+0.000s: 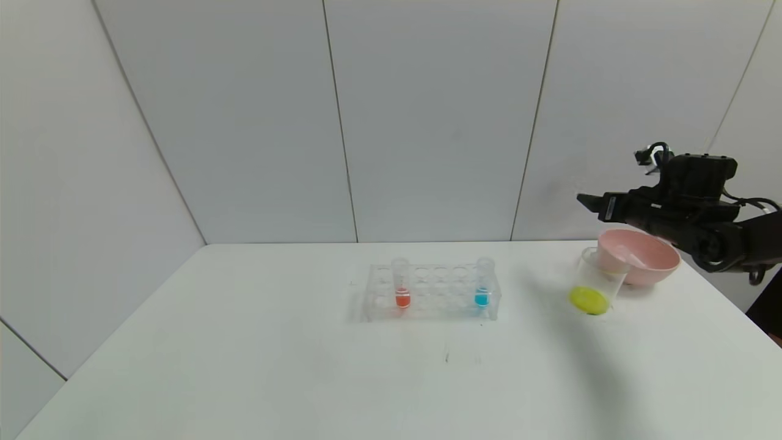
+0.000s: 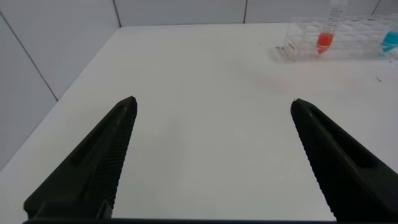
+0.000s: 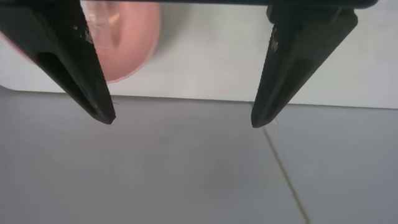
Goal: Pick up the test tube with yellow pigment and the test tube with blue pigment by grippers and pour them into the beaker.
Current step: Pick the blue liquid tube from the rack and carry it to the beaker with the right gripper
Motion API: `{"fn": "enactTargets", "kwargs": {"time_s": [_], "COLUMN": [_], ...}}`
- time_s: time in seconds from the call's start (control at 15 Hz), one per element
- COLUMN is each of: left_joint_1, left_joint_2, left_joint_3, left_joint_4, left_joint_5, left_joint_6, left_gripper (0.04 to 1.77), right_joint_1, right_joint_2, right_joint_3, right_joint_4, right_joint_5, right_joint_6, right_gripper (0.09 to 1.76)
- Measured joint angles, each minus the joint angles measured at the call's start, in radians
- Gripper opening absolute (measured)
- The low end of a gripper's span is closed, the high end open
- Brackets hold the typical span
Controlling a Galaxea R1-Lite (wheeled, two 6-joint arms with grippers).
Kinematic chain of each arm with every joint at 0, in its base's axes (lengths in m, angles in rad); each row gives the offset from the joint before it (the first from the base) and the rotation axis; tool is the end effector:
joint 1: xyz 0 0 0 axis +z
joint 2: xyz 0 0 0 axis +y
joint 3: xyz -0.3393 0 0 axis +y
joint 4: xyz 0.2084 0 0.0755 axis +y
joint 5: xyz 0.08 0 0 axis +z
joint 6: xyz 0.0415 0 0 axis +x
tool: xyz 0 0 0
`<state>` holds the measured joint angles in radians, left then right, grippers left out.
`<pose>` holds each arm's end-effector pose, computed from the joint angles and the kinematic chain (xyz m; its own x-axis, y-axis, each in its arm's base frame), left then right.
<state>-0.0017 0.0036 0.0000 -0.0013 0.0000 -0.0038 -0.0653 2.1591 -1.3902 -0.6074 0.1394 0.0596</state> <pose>-0.0091 0.0000 0.0757 1.0000 -0.0017 -0.0023 0.0017 1.0000 -0.0038 0.5094 -0.0275 0.1721 0.9844 0.0749 -0.1592 -0.0625 0.9947 0.0811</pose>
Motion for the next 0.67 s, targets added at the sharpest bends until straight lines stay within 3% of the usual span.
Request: {"fn": "enactTargets", "kwargs": {"time_s": [0.2, 0.4, 0.67], "left_joint_1": [0.000, 0.000, 0.000], "left_joint_2": [0.000, 0.000, 0.000], "left_joint_3": [0.000, 0.000, 0.000], "left_joint_4": [0.000, 0.000, 0.000], "left_joint_5": [0.000, 0.000, 0.000], "left_joint_6": [0.000, 0.000, 0.000], "left_gripper": [1.76, 1.76, 1.76], "right_joint_1": [0.107, 0.267, 0.503], "right_joint_2": [-0.142, -0.292, -0.463], "right_joint_3": [0.197, 0.436, 0.708], "right_joint_4": [-0.009, -0.052, -0.150], "right_joint_5": [-0.134, -0.353, -0.475], "right_joint_6": [0.025, 0.056, 0.080], "right_gripper": [1.61, 1.65, 1.67]}}
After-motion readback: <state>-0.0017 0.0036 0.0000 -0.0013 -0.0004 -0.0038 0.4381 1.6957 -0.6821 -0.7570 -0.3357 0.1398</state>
